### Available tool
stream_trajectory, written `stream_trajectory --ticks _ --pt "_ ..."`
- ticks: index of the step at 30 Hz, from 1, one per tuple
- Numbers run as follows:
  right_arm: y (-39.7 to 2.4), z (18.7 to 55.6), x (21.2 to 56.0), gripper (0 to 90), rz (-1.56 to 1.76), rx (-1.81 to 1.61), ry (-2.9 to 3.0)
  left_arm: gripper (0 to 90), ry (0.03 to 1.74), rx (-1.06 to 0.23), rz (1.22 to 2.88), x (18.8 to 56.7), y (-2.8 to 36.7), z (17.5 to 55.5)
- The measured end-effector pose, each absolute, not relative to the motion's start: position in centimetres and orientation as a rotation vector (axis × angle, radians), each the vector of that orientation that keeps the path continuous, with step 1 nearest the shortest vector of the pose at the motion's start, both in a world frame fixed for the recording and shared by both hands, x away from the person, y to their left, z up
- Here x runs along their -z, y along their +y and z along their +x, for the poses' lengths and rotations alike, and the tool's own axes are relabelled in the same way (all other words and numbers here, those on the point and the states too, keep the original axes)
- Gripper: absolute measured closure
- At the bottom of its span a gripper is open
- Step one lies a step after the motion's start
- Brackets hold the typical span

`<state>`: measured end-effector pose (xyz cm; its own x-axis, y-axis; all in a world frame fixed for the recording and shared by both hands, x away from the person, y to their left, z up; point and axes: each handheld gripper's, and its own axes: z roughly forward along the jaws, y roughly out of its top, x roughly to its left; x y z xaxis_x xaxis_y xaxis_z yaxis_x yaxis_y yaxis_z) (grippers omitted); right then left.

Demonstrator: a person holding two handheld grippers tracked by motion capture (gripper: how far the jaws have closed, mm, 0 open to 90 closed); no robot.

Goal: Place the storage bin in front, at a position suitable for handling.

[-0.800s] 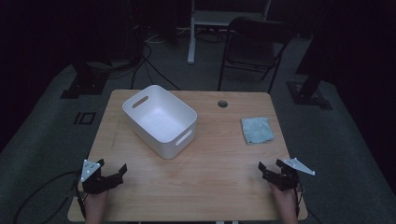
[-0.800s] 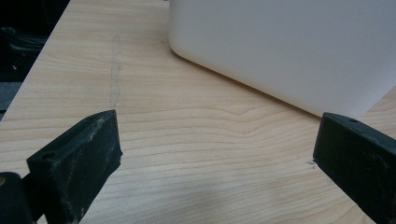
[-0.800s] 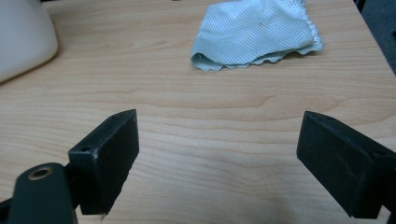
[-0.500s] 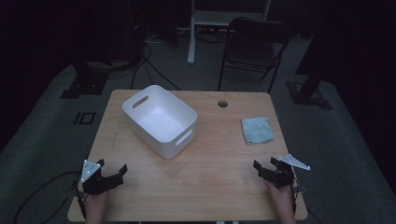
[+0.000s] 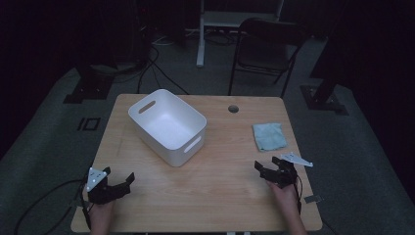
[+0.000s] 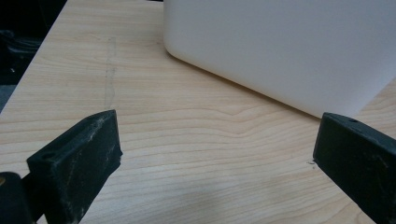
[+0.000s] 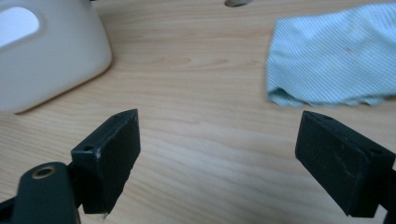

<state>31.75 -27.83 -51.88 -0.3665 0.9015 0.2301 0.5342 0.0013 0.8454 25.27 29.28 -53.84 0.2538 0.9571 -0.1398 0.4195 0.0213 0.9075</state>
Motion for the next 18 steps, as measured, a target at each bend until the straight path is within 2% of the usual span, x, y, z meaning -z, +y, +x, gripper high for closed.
stream_trajectory --ticks 18 --pt "-24.6 34.8 48.3 13.8 1.386 -1.373 1.936 1.1 1.317 -0.7 1.564 53.8 29.2 25.3"
